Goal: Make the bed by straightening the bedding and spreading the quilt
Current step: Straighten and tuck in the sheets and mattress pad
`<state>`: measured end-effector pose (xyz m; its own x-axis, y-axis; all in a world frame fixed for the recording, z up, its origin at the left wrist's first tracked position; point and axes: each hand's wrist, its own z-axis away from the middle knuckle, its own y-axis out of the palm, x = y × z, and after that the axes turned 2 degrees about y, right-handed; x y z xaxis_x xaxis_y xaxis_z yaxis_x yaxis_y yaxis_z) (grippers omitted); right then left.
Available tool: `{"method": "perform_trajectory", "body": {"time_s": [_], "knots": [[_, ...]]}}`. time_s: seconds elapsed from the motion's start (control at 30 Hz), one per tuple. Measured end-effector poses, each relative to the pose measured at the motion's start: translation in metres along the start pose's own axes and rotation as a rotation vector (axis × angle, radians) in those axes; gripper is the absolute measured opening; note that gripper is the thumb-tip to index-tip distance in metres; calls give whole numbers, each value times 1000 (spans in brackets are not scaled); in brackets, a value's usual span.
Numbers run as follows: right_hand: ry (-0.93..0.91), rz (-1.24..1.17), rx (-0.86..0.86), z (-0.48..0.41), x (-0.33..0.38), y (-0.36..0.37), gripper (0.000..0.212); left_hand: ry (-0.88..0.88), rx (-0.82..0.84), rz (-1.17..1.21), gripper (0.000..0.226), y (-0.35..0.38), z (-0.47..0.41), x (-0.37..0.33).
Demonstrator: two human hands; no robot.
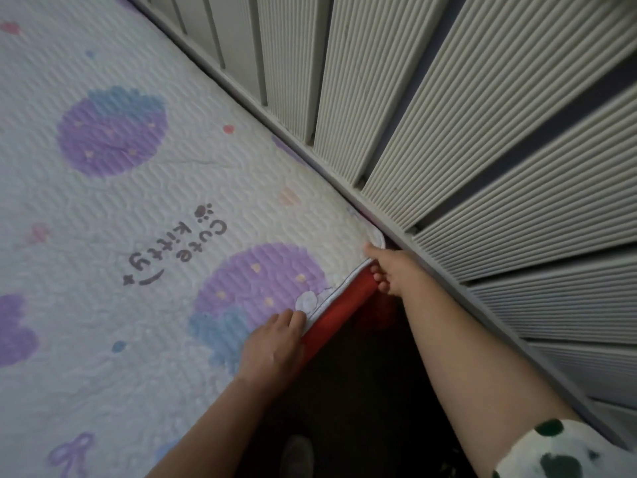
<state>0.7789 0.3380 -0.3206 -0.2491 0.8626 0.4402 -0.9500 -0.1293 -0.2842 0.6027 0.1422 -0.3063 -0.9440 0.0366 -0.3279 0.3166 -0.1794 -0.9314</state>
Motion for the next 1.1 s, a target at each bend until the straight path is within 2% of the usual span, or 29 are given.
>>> {"method": "perform_trajectory", "body": {"time_s": [0.07, 0.2, 0.3, 0.4, 0.57, 0.73, 0.87, 1.1], "knots": [[-37, -20, -24, 0, -5, -1, 31, -20, 0, -15, 36, -1, -10, -10], [-69, -156, -221, -10, -23, 0, 23, -21, 30, -92, 38, 2, -19, -21], [-60, -220, -311, -7, -29, 9, 47, 20, 56, -94, 41, 1, -17, -20], [-65, -198, -403, 1, -33, 11, 53, 60, 125, -109, 47, -4, -12, -15], [19, -69, -214, 10, -24, 5, 52, 9, 182, -54, 41, -14, -6, -9], [-9, 37, -158, 14, -23, 6, 38, -58, 199, -22, 44, -12, -10, -14], [-78, 41, -289, 11, -37, 11, 56, -38, 224, -37, 41, -12, -8, -14], [-236, 362, -408, 52, -25, 19, 53, -43, 228, -43, 38, -14, -1, -8]]}}
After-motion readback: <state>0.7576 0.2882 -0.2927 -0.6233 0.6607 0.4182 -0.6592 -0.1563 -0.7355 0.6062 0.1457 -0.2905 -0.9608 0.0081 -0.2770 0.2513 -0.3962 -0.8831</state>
